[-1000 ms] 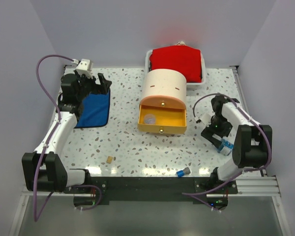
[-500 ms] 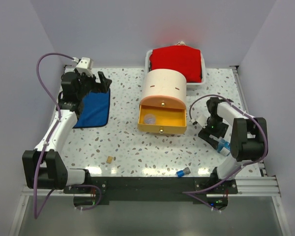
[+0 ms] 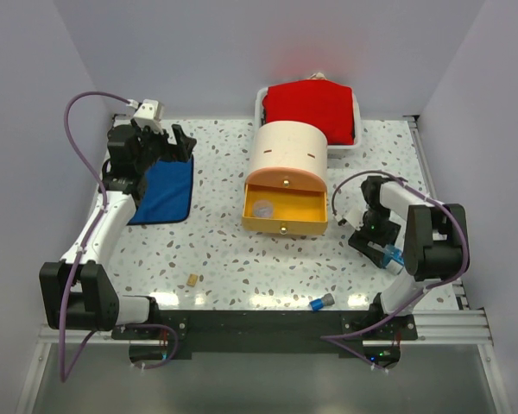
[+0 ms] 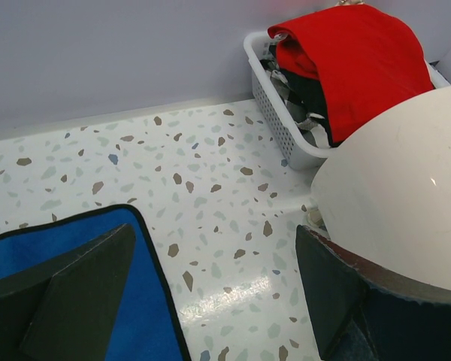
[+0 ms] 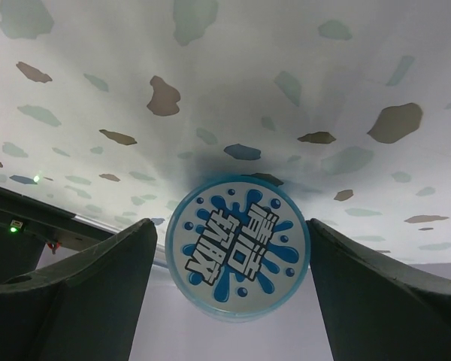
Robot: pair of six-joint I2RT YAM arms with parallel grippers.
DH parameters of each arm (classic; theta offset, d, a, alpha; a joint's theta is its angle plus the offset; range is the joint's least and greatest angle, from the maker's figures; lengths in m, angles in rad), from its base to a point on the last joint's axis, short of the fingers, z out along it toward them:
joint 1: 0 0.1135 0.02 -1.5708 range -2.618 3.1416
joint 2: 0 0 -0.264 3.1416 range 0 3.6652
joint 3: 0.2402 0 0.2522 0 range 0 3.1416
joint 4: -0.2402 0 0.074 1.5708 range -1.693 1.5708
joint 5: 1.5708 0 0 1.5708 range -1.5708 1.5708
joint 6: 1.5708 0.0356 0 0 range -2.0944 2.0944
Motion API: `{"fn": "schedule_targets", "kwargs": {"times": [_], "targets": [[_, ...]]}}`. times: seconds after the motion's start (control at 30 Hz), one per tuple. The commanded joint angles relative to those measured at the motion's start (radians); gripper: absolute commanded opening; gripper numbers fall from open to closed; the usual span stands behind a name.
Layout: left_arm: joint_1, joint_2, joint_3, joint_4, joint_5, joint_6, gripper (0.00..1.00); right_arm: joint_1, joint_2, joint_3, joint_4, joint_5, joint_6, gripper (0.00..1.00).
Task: Sort the stationery into containers
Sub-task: Pick up the stationery from the corner of the board.
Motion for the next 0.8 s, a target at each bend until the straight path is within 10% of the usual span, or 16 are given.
{"fn": "schedule_targets", "kwargs": {"times": [0.0,0.53,0.77], "targets": [[0.010,0.001,0.046,0.033,0.004,-0.008,0.92,0.003,-0.015,-0.012,-0.028,0.021,0.000,0.81],[0.010,0.006,0.076,0.053,0.025,-0.011,0.91,-0.097,-0.185,0.132,-0.045,0.027,0.064,0.00],[0.010,-0.009,0.065,0.061,0.047,0.001,0.90,-0.153,-0.409,0.116,0.062,-0.118,0.162,0.00]]}}
